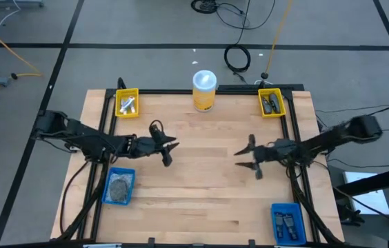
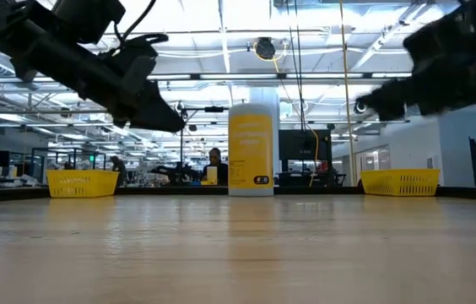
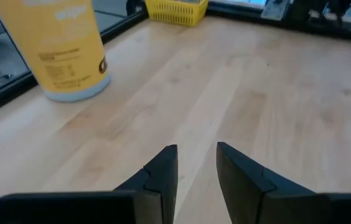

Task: Pick & Place Travel size toiletries
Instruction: Return to Home Position

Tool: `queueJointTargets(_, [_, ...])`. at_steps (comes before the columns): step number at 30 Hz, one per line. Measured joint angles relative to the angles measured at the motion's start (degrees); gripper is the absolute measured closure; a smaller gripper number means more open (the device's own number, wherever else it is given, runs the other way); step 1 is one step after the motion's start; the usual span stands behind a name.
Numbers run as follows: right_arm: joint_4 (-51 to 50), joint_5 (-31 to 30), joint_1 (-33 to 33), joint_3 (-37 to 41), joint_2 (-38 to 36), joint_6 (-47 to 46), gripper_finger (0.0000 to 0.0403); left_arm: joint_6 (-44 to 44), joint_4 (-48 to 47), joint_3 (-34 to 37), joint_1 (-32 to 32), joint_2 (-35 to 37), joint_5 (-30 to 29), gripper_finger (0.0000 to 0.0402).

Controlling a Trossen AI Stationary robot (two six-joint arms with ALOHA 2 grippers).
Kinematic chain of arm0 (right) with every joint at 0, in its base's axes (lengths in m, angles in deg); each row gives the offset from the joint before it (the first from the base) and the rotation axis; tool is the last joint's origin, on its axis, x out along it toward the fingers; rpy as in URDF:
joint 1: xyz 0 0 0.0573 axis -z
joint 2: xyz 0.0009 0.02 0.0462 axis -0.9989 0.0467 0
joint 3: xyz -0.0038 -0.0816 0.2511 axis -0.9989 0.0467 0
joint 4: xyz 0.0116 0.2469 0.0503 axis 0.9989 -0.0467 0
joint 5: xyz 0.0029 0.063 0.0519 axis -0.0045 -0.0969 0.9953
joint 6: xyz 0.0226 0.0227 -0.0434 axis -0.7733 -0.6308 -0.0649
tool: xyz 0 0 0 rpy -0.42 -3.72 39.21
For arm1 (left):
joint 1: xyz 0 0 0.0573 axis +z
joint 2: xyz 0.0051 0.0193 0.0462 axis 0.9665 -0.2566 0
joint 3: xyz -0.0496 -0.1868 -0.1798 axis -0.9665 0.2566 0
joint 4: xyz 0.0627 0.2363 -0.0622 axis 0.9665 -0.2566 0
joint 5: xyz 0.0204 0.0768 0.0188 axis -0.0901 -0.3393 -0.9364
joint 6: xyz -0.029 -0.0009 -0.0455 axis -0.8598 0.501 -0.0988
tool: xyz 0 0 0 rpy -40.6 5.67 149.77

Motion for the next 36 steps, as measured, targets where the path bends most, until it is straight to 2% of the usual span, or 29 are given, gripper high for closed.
queueJointTargets(2, [-0.2, -0.2, 1.2, 2.8, -7.9, -2.0, 0.0232, 0.7, 0.6, 0.1, 0.1, -0.6, -0.1, 0.0293])
queueJointTargets(3, [-3.3, -0.1, 2.1, 2.6, -11.7, -3.5, 0.0232, 0.7, 1.7, 0.1, 0.1, -1.0, -0.1, 0.0293])
queueJointTargets(8, [-29.7, 5.0, 5.9, -0.5, -28.8, -5.8, 0.0232, 0.7, 2.3, 0.0, 0.7, -1.8, -0.1, 0.0293])
queueJointTargets(19, [-56.0, 5.9, 7.6, -1.8, -54.4, -6.4, 0.0232, 0.7, 2.4, 0.0, 0.8, -1.8, 0.2, 0.0293])
queueJointTargets(23, [-61.0, 5.6, 7.6, -2.1, -62.0, -8.0, 0.0232, 0.7, 2.3, 0.0, 0.8, -1.8, 0.5, 0.0293])
queueJointTargets(28, [-62.0, 3.5, 7.6, -2.4, -61.8, -9.3, 0.0238, 0.6, 1.7, 0.0, 0.7, -1.8, 0.5, 0.0293])
queueJointTargets(32, [-59.4, -0.6, 7.5, 0.0, -61.8, -9.1, 0.0249, 0.6, 1.4, 0.0, 0.1, -1.8, 0.5, 0.0293])
queueJointTargets(36, [-55.9, -0.3, 7.5, 2.8, -61.8, -9.0, 0.0270, 0.6, 1.4, 0.0, 0.1, -1.8, 0.5, 0.0293])
